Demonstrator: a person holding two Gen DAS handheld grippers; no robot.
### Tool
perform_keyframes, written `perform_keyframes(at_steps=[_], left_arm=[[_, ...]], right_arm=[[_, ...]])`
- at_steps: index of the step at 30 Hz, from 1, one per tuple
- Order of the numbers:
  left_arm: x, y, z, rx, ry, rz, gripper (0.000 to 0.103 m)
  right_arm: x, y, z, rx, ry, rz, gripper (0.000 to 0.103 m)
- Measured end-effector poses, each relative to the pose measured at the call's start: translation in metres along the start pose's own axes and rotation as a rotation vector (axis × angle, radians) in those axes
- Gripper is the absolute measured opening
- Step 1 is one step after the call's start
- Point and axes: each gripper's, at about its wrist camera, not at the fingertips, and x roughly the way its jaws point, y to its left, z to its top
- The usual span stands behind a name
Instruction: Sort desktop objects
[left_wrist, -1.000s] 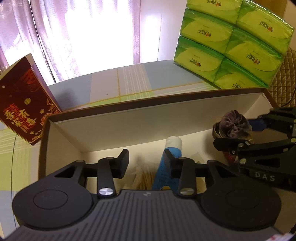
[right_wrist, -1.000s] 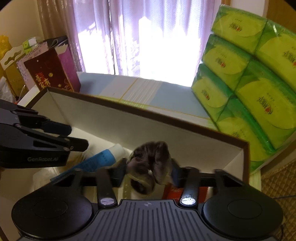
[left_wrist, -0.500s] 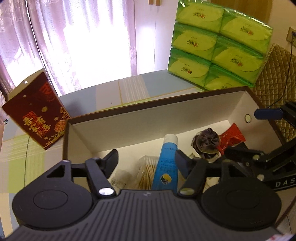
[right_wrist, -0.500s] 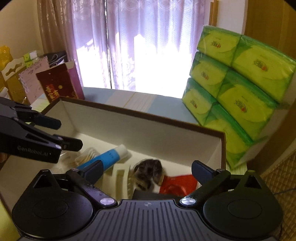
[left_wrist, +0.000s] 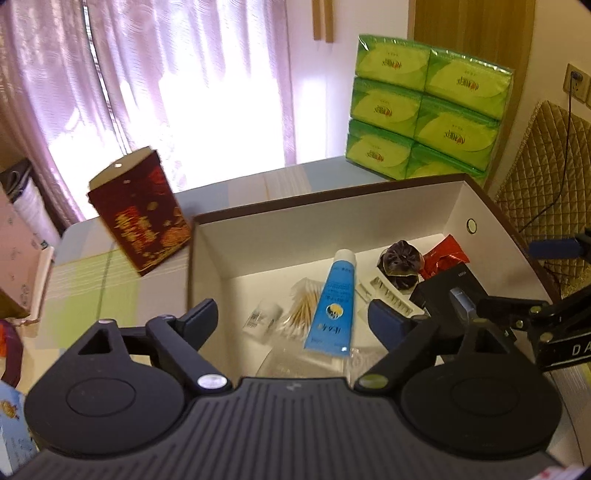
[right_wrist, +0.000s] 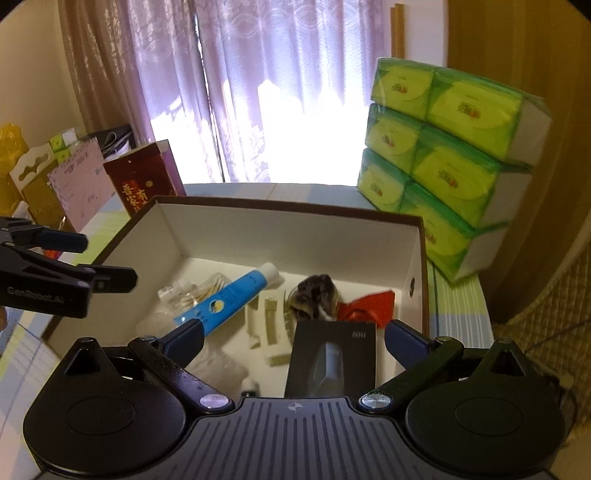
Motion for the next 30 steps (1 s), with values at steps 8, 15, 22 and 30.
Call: perform_keyframes(at_steps=[8, 15, 22, 30], left_arm=[[-0.048, -0.006, -0.027, -0.022, -0.028, 0.033, 0.088], [-0.087, -0.019, -0.050, -0.037, -0.071, 0.052, 0.098], [-0.125, -0.031, -0.067, -0.046, -0.120, 0.070, 0.100], [-0.155, -0.039, -0.086, -0.082, -0.123, 0.085, 0.100]], right_arm=[[-0.037, 0.009, -0.023, 0.048, -0.015, 0.002, 0.101], [-0.072, 0.023, -0.038, 0.040, -0.047, 0.011, 0.101], [-0.101, 0.036, -0.055, 0.033, -0.065, 0.014, 0.101], [-0.132, 0.044, -0.075, 0.032, -0.063, -0.005, 0.101]])
